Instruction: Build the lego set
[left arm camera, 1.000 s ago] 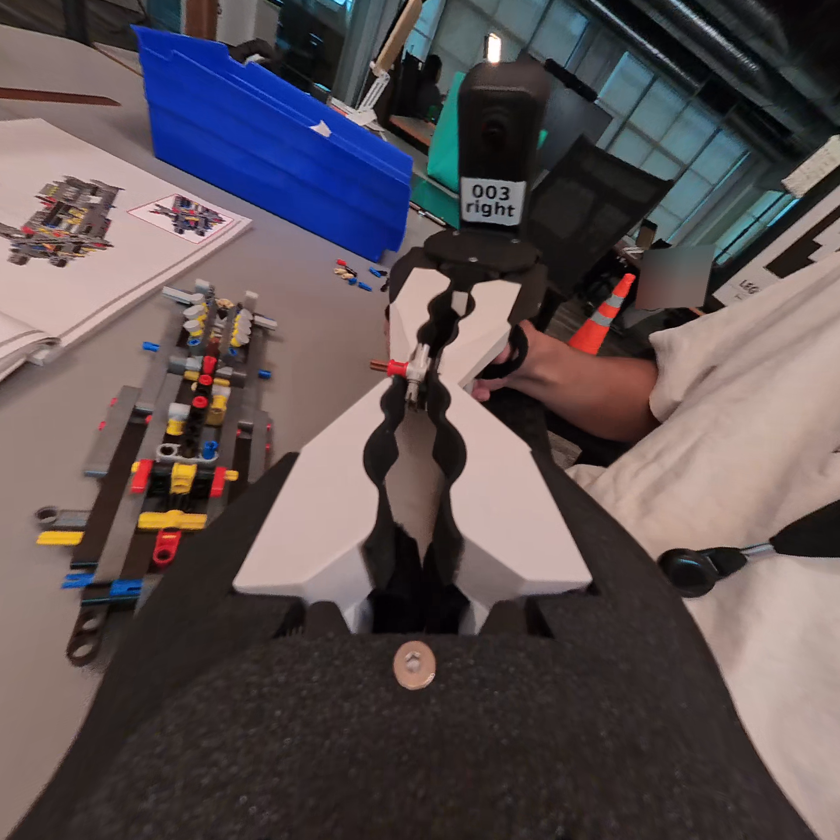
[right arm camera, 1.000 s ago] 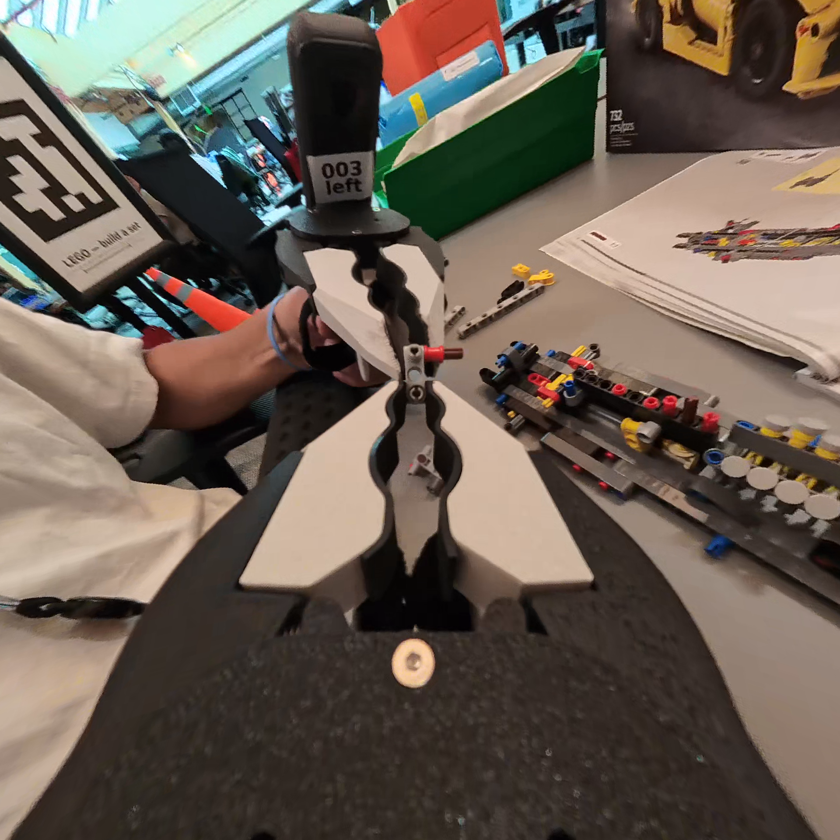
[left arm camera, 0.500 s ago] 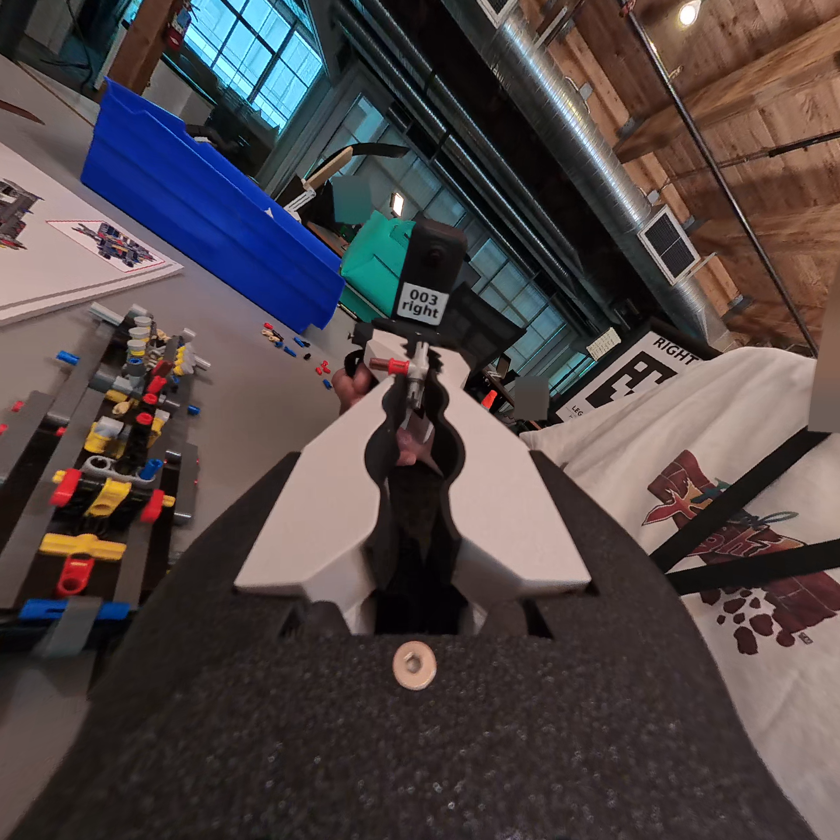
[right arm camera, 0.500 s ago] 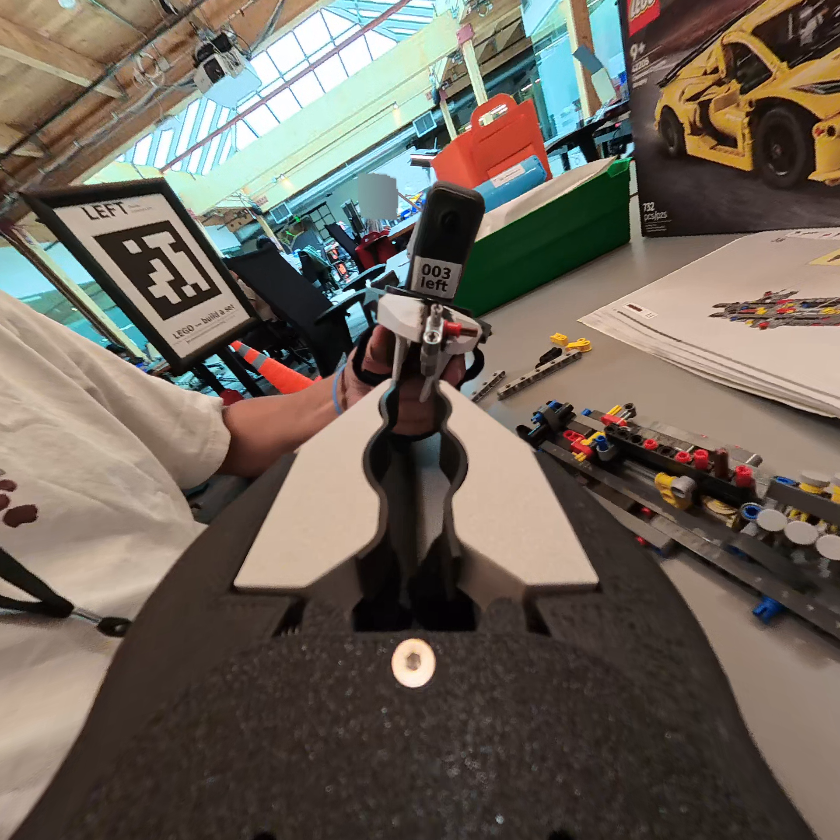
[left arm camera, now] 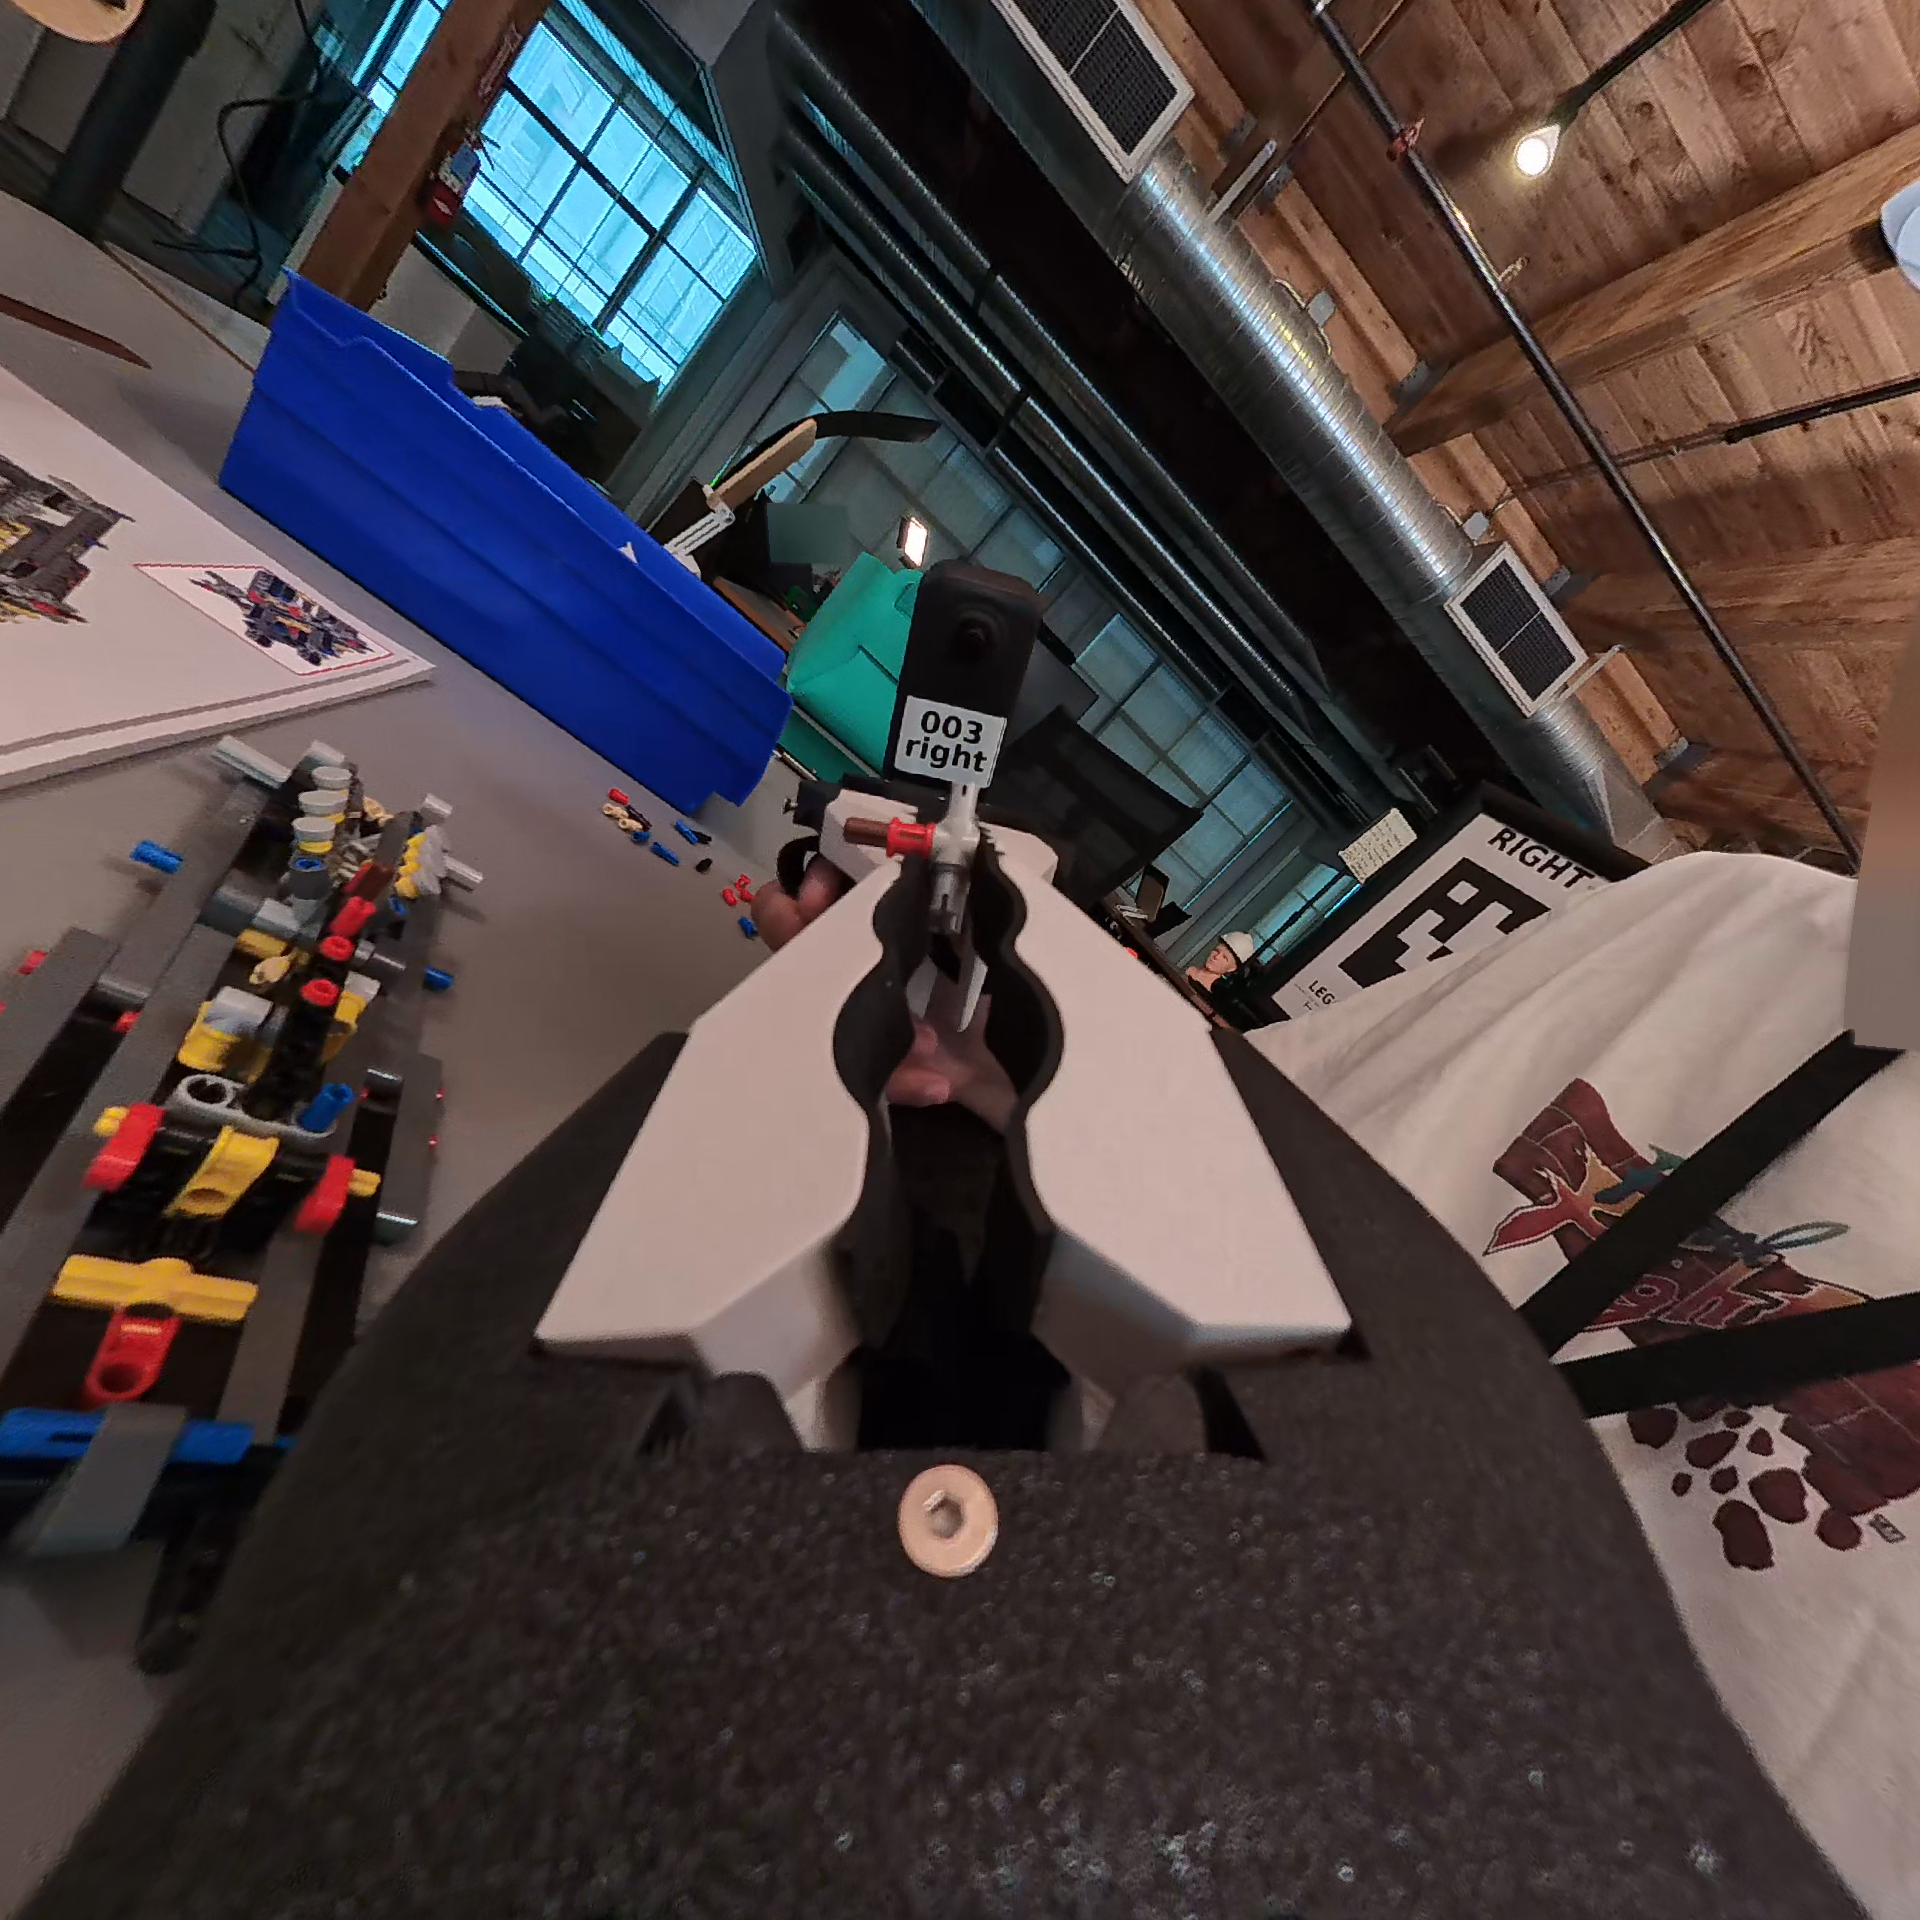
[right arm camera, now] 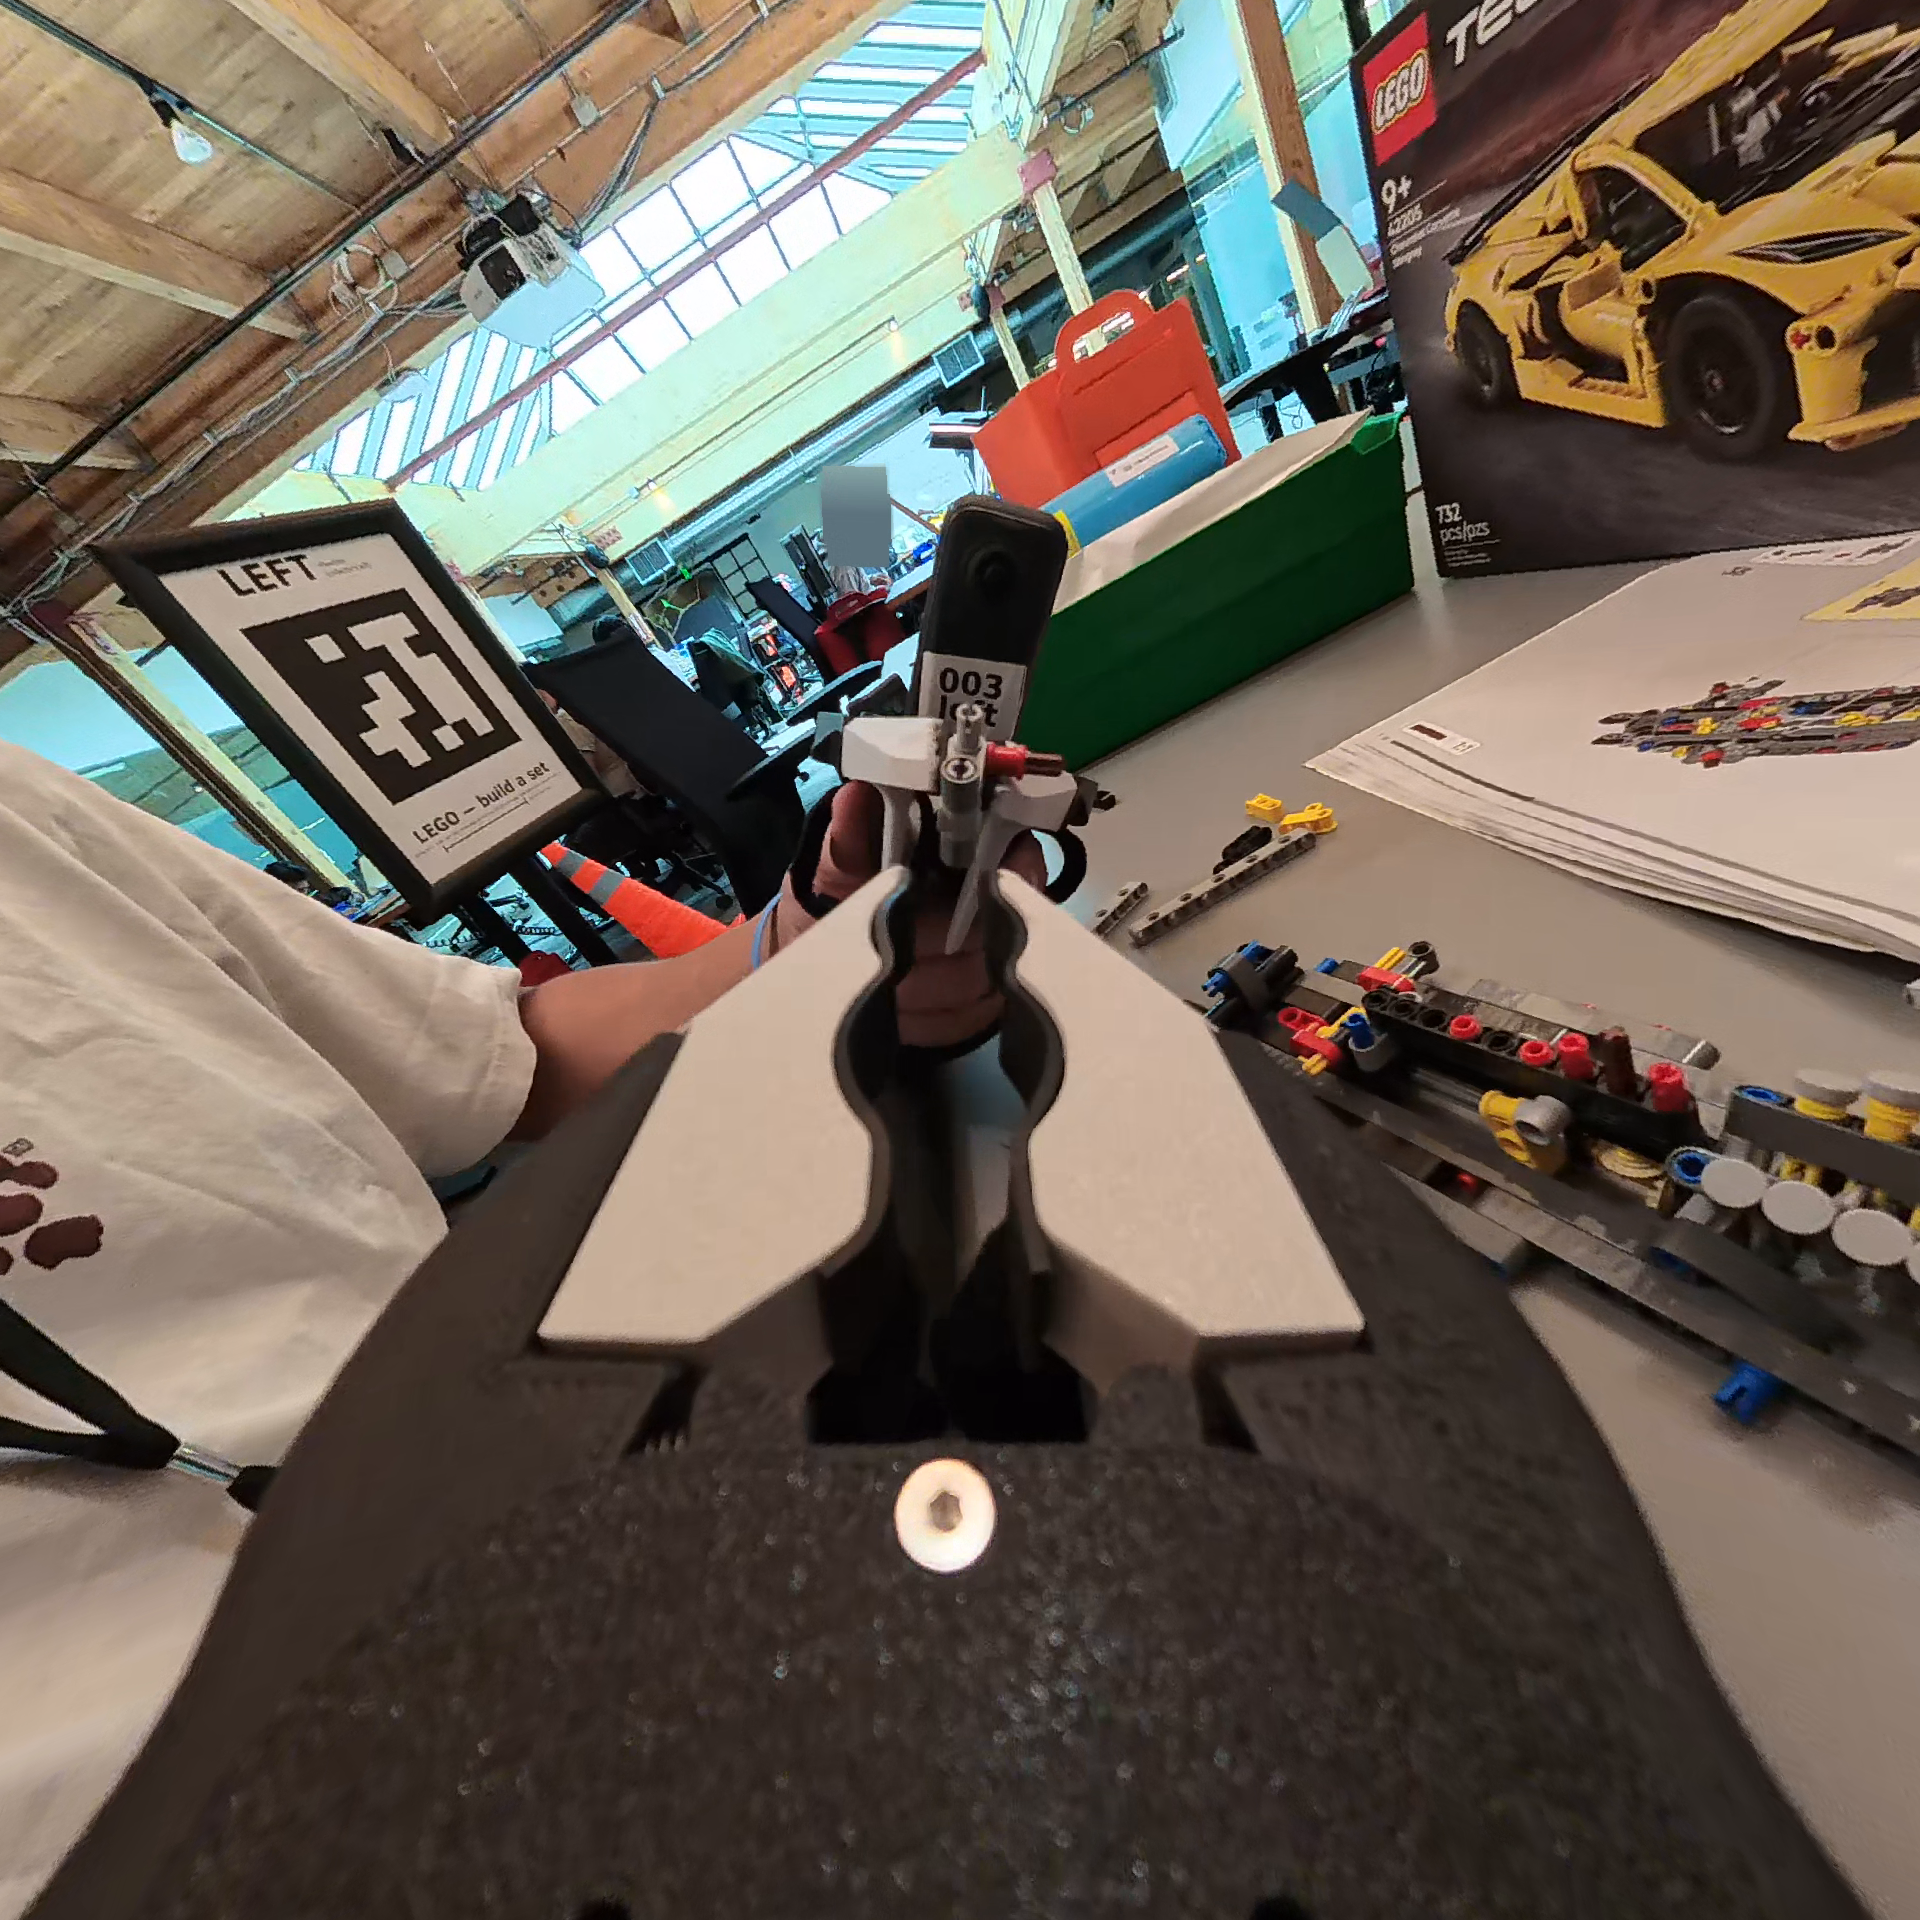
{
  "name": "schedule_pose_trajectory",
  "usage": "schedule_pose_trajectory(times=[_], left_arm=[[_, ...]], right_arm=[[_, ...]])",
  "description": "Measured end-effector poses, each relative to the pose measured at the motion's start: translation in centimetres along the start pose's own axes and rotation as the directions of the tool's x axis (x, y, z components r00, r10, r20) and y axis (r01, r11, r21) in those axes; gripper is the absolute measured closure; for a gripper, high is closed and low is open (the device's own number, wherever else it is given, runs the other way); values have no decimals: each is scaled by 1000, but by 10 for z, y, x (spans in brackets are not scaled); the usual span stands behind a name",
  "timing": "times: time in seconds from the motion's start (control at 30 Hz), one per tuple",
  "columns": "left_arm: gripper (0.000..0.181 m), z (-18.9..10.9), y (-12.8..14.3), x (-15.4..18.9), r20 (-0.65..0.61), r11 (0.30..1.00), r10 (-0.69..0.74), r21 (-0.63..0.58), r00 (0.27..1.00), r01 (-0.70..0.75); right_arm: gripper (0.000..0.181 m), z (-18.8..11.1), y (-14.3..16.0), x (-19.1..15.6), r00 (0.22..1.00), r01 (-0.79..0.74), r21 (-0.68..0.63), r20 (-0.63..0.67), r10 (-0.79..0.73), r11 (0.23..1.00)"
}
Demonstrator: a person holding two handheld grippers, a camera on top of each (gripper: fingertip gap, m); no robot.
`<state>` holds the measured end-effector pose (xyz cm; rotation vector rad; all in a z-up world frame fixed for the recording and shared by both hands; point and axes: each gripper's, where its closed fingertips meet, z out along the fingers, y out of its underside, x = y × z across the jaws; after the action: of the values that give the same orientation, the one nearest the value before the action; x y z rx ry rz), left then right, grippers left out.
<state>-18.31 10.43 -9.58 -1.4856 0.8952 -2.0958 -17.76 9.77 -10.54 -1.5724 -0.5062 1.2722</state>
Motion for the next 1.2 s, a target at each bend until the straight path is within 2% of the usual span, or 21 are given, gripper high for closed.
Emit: schedule_pose_trajectory(times=[0.37,1.0,1.2], left_arm=[[174,4,7,3,25,997,74,-39,997,-73],[175,9,15,8,-2,992,96,-85,995,-96],[172,9,16,18,-58,992,89,-86,994,-94]], right_arm=[[174,-2,-2,3,1000,-26,14,-6,26,1000],[175,0,0,-9,999,3,-3,50,-3,1000],[175,-8,-10,-14,988,-93,40,131,87,995]])
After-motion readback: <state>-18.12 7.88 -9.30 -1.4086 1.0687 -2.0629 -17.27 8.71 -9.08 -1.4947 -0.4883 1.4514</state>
